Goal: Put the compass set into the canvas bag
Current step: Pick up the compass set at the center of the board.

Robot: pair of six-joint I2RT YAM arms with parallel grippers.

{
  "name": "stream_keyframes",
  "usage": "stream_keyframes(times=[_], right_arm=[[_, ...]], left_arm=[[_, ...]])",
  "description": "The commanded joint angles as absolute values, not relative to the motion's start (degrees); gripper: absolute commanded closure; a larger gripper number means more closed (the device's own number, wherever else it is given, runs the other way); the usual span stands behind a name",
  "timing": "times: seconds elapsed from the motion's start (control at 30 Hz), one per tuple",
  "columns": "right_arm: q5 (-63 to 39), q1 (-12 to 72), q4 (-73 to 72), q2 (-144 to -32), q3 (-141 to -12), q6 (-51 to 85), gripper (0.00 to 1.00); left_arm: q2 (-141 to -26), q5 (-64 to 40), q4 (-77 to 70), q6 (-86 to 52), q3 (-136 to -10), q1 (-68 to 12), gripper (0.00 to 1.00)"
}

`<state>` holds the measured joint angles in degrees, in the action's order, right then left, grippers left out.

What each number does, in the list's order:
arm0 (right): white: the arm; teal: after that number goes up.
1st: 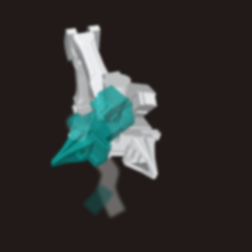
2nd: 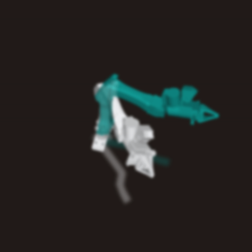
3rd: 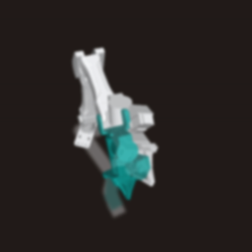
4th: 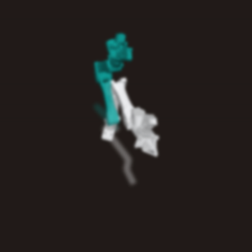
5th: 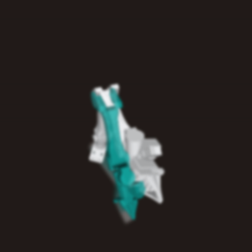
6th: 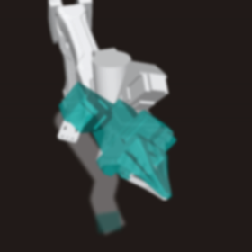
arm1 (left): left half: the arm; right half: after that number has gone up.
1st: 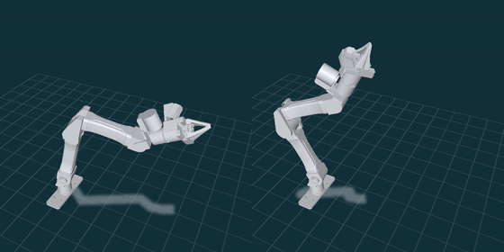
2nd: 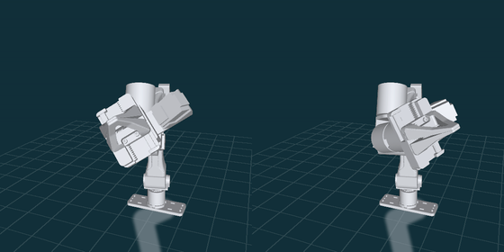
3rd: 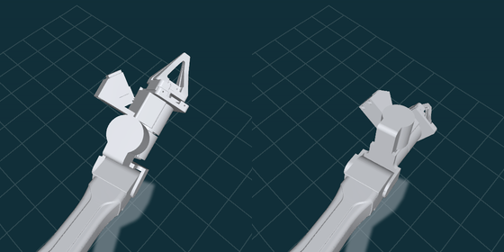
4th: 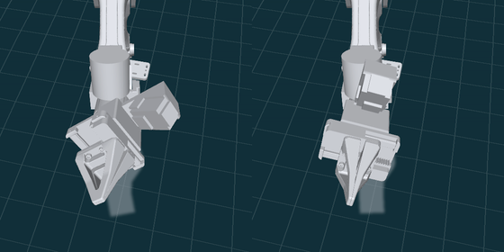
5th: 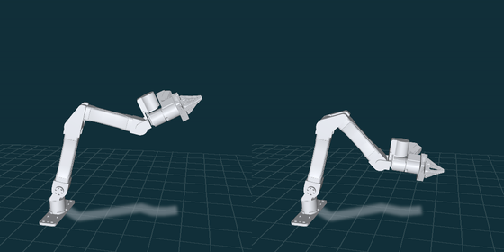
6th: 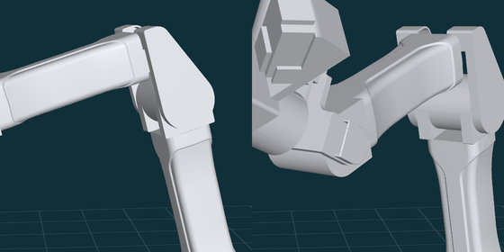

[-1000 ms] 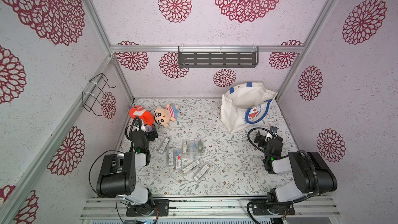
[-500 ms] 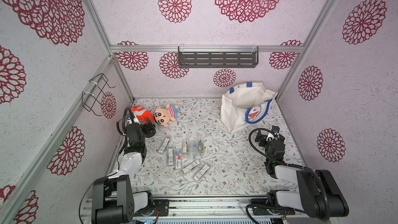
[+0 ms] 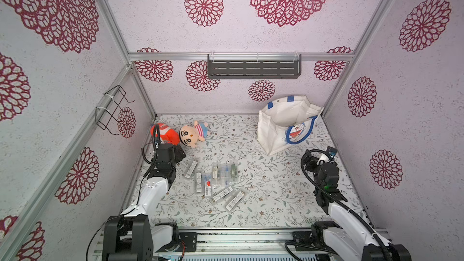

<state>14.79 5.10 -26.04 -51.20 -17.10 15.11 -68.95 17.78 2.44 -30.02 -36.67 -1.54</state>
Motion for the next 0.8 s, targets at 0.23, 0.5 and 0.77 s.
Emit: stream_keyframes(times=[0.23,0.5,0.77], right_arm=[[4.3,10.6,-7.5,-52.7,-26.6,16.8,0.13],[-5.1,16.6,-1.8,-54.7,-30.8,13.4,0.15],[-14.2,23.8,-3.2,-60.4,-34.1,11.8,0.16]], left_arm=[[-69.5,20.4,26.4,-37.0,-45.3,-11.8,0.0],[-75.8,7.1,35.7,-27.3,-50.7,-11.8,0.03],[-81.4,1.2,40.1,-17.5,-57.5,-9.4,0.09]])
